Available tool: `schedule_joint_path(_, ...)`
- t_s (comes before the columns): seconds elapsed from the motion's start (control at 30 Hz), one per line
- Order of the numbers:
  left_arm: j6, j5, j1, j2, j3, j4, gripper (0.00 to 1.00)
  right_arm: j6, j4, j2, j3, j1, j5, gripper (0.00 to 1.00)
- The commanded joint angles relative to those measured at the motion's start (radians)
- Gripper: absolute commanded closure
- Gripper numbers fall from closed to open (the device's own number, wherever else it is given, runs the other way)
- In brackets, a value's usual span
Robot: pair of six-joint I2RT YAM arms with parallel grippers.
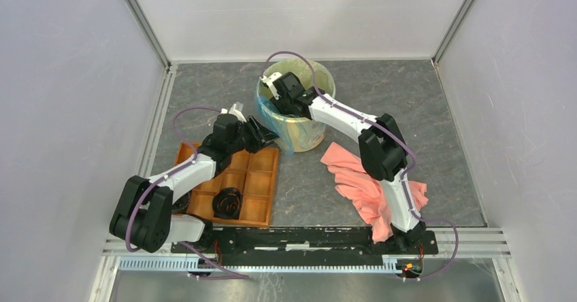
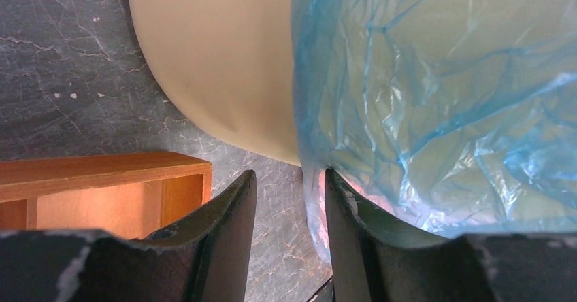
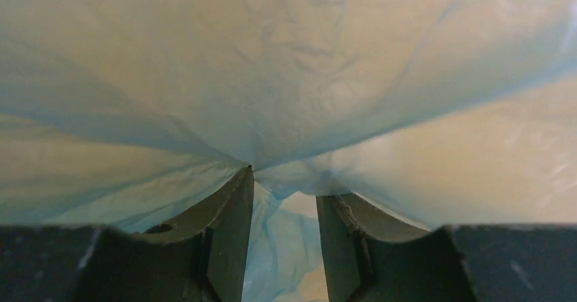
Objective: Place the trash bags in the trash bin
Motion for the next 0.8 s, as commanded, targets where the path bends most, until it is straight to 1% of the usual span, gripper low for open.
schedule_joint_path(0.0, -0.033, 0.016, -0.004, 0.003, 0.014, 0.064, 0.51, 0.043, 0.07, 0.008, -0.003, 0.002, -0.026, 0.55)
schedule_joint_path(0.17, -0.03, 0.013, -0.005, 0.002, 0.019, 0.062, 0.51, 0.043, 0.012, 0.071, 0.085, 0.001, -0.033, 0.55)
schedule_joint_path(0.33, 0.005, -0.011, -0.005, -0.035, 0.026, 0.007, 0.51, 0.043, -0.009, -0.028, 0.1, 0.002, -0.041, 0.53)
schedule_joint_path(0.5, 0.044, -0.05, -0.005, -0.108, 0.023, -0.071, 0.46, 0.043, -0.026, -0.181, 0.116, 0.002, -0.052, 0.39)
schedule_joint_path(0.6, 0.055, -0.083, -0.005, -0.175, 0.019, -0.151, 0.38, 0.033, -0.062, -0.249, 0.132, 0.001, -0.007, 0.33)
schedule_joint_path(0.67, 0.058, -0.097, 0.001, -0.231, 0.011, -0.2, 0.32, 0.015, -0.11, -0.281, 0.172, 0.001, 0.024, 0.29)
schedule_joint_path(0.73, 0.073, -0.12, 0.015, -0.301, 0.017, -0.29, 0.28, -0.001, -0.148, -0.329, 0.196, 0.002, 0.039, 0.26)
schedule_joint_path(0.77, 0.082, -0.136, 0.027, -0.345, 0.026, -0.337, 0.23, -0.007, -0.156, -0.368, 0.193, 0.002, 0.041, 0.24)
